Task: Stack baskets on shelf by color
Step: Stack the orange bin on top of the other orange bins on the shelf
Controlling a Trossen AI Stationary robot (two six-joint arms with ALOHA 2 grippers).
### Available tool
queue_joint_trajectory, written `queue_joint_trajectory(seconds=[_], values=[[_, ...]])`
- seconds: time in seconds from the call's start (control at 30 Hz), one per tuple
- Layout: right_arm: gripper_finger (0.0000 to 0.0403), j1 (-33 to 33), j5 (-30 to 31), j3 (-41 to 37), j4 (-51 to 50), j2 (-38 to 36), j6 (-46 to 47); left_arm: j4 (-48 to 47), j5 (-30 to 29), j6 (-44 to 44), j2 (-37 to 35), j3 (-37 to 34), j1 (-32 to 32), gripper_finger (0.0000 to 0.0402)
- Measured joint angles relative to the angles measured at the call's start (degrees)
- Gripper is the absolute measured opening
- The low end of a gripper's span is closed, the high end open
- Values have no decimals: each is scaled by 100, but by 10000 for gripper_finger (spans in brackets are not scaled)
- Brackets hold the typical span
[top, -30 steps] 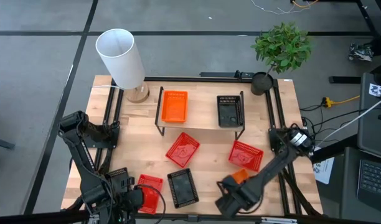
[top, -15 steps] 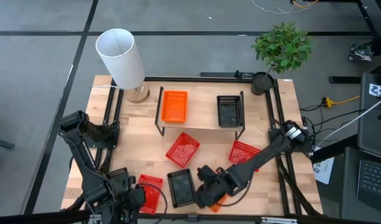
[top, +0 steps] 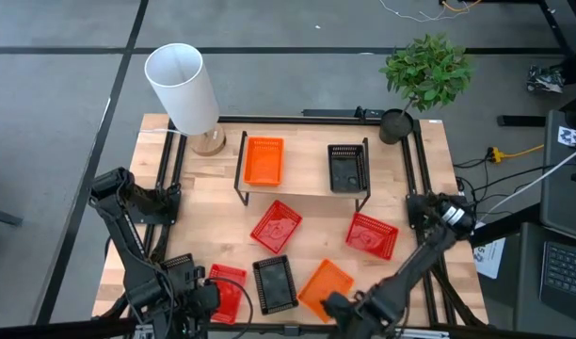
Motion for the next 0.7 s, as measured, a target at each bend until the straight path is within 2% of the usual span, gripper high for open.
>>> queue_joint_trajectory(seconds=[0.13, 0.33, 0.7], values=[[158, 98, -121, -4, -770, 301, 659, 1, -12, 2, 0, 0, 60, 69], [158, -106, 563, -9, -2329, 446, 1513, 0, -15, 4, 0, 0, 179, 69], [158, -793, 2351, -9, -2661, 431, 1315, 0, -6, 13, 0, 0, 316, 69]])
